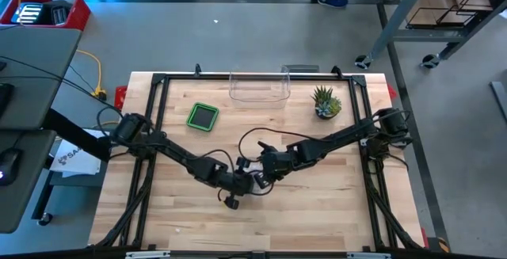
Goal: Roll bandage
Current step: Put the rolled bandage into the transparent zip bag
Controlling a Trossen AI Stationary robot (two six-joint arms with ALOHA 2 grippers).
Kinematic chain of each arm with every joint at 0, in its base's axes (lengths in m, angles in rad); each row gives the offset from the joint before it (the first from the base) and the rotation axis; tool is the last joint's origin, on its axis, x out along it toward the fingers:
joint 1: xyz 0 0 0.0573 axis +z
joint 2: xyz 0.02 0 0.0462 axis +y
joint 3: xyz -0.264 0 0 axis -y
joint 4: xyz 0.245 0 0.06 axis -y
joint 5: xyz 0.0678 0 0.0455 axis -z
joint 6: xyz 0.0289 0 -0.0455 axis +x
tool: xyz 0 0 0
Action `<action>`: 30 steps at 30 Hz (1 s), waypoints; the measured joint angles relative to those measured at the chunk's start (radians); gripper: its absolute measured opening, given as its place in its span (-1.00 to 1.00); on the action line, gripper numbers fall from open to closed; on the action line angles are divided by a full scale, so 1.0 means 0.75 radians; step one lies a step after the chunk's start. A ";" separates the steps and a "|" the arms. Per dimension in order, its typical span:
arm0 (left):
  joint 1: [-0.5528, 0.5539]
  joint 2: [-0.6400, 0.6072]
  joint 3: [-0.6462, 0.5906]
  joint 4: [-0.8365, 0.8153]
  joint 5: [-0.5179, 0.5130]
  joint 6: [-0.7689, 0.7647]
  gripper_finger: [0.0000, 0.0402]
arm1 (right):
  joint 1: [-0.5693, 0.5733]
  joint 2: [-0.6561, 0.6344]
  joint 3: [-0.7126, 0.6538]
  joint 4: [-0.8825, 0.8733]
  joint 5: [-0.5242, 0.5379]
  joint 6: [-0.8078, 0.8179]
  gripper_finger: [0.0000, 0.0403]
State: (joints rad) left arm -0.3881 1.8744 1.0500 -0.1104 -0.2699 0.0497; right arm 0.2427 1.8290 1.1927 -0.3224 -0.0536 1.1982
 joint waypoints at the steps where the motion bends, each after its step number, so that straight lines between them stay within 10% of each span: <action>1: 0.005 0.019 -0.001 0.001 0.004 -0.017 -0.63 | 0.000 0.000 0.000 -0.004 0.000 0.012 -1.00; 8: 0.021 0.074 0.005 0.027 0.004 -0.051 -0.63 | 0.002 -0.001 0.000 0.006 -0.026 -0.072 -0.88; 20: 0.029 0.073 0.010 0.068 0.005 -0.052 -0.63 | 0.011 0.032 0.002 -0.136 0.080 -0.209 -0.04; 30: 0.028 0.076 0.041 0.019 0.019 0.005 -0.63 | -0.037 0.120 -0.001 -0.050 0.063 -0.135 -0.01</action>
State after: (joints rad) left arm -0.3672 1.9316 1.0809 -0.0960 -0.2558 0.0538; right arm 0.2148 1.9191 1.1923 -0.3597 -0.0062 1.0967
